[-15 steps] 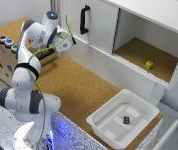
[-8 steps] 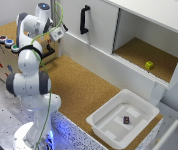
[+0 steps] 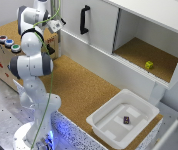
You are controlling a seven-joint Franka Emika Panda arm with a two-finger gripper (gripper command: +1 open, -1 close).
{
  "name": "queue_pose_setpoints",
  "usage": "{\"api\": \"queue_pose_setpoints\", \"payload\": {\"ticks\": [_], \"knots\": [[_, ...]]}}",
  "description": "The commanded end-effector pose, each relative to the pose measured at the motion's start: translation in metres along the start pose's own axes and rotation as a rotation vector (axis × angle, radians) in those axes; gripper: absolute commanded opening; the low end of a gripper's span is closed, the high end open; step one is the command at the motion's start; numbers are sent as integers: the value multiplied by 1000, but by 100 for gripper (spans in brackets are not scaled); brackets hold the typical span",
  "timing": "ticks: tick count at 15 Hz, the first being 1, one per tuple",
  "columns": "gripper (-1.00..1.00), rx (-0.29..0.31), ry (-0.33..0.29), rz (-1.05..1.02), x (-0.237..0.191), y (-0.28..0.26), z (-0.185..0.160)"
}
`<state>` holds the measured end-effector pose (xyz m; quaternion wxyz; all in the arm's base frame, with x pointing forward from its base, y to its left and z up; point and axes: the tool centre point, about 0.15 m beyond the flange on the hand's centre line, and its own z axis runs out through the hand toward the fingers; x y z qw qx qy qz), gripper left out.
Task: Lift the pink block
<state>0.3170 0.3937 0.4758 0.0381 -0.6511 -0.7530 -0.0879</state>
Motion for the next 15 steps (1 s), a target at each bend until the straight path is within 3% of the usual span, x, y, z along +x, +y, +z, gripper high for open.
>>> {"api": "queue_pose_setpoints", "payload": {"ticks": [1, 7, 15], "knots": [[100, 71, -157, 28, 21, 29, 27], [100, 107, -139, -4, 41, 14, 38], [100, 113, -146, 5, 57, 25, 48]]}}
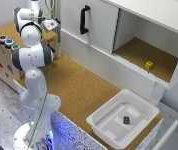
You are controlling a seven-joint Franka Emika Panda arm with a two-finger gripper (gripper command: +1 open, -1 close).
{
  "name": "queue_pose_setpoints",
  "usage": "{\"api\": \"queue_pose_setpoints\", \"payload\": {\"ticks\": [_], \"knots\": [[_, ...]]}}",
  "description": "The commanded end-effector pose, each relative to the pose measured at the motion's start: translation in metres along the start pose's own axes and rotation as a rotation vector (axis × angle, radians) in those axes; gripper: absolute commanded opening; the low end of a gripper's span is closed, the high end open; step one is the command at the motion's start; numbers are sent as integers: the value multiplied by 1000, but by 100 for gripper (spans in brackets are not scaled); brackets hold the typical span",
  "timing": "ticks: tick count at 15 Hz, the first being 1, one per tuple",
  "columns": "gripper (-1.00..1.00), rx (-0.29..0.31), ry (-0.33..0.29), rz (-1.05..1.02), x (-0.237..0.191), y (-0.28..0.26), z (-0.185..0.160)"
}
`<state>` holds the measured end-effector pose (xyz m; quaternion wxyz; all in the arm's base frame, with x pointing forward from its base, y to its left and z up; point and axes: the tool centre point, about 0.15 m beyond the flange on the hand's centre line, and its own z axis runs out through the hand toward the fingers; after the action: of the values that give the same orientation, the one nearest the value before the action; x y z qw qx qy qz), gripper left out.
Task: Lift the pink block
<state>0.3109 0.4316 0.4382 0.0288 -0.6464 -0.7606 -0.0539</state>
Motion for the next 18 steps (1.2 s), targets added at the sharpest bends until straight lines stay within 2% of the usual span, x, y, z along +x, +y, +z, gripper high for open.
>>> {"api": "queue_pose_setpoints", "payload": {"ticks": [1, 4, 5, 13, 16, 18], "knots": [[100, 72, -82, 21, 28, 27, 2], [100, 73, -89, 17, 34, 21, 5], [-100, 67, -108, 10, 33, 21, 7], [-100, 90, -100, 35, 26, 20, 17], [-100, 86, -77, 53, 23, 22, 12], [-100, 58, -31, 88, 13, 23, -7]]}}
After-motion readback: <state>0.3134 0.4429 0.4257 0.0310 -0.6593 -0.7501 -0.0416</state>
